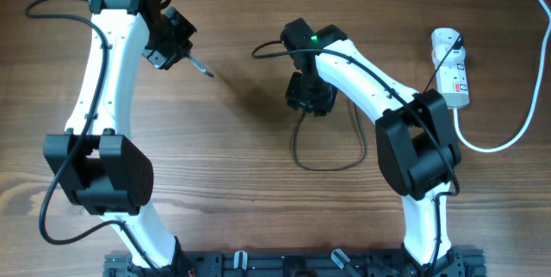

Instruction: Plug charger to phone and switch on socket

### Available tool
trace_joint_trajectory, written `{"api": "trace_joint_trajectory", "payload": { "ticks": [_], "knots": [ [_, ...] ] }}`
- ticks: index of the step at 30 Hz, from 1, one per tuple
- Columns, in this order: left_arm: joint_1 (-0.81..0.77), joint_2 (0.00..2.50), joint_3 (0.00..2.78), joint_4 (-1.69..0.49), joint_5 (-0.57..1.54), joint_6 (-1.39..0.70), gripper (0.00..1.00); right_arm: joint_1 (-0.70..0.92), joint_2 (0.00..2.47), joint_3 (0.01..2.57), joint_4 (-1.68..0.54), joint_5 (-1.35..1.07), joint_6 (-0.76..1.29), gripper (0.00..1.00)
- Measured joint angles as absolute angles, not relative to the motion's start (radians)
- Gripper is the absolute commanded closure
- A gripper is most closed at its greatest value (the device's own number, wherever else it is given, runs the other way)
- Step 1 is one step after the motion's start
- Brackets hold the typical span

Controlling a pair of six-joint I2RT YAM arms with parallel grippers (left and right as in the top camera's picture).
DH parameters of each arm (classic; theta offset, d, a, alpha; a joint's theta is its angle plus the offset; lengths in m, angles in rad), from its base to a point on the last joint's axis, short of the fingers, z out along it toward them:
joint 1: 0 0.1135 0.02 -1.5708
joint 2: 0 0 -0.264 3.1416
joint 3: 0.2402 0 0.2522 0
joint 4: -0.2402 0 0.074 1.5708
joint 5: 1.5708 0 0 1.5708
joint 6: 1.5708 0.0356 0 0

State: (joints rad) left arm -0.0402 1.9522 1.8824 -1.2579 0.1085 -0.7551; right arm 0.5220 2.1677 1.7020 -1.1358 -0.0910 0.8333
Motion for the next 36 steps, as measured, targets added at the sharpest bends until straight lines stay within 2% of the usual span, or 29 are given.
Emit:
{"api": "trace_joint_trajectory", "payload": {
  "ticks": [1,3,15,31,32,33,36],
  "knots": [
    [-0.04,1.952,1.882,-1.258,0.108,-0.755,0.96,0.522,2.168,1.701,-1.135,-0.085,0.834,0.63],
    [-0.04,1.952,1.882,-1.258,0.106,-0.753,0.96,0.522,2.168,1.691,-1.128,-0.078,0.839,0.66],
    [-0.04,1.952,1.882,-1.254,0.102,-0.752,0.96,0.523,2.168,1.569,-0.988,-0.074,0.844,0.66],
    [-0.04,1.952,1.882,-1.253,0.102,-0.752,0.96,0.552,2.168,1.566,-0.953,-0.057,0.871,0.7],
    [-0.04,1.952,1.882,-1.253,0.102,-0.752,0.96,0.554,2.168,1.566,-0.953,-0.055,0.875,0.71],
    [-0.04,1.952,1.882,-1.253,0.102,-0.752,0.96,0.554,2.168,1.566,-0.953,-0.054,0.878,0.77],
    [-0.04,1.952,1.882,-1.253,0.102,-0.752,0.96,0.554,2.168,1.566,-0.952,-0.047,0.887,0.81]
  ]
}}
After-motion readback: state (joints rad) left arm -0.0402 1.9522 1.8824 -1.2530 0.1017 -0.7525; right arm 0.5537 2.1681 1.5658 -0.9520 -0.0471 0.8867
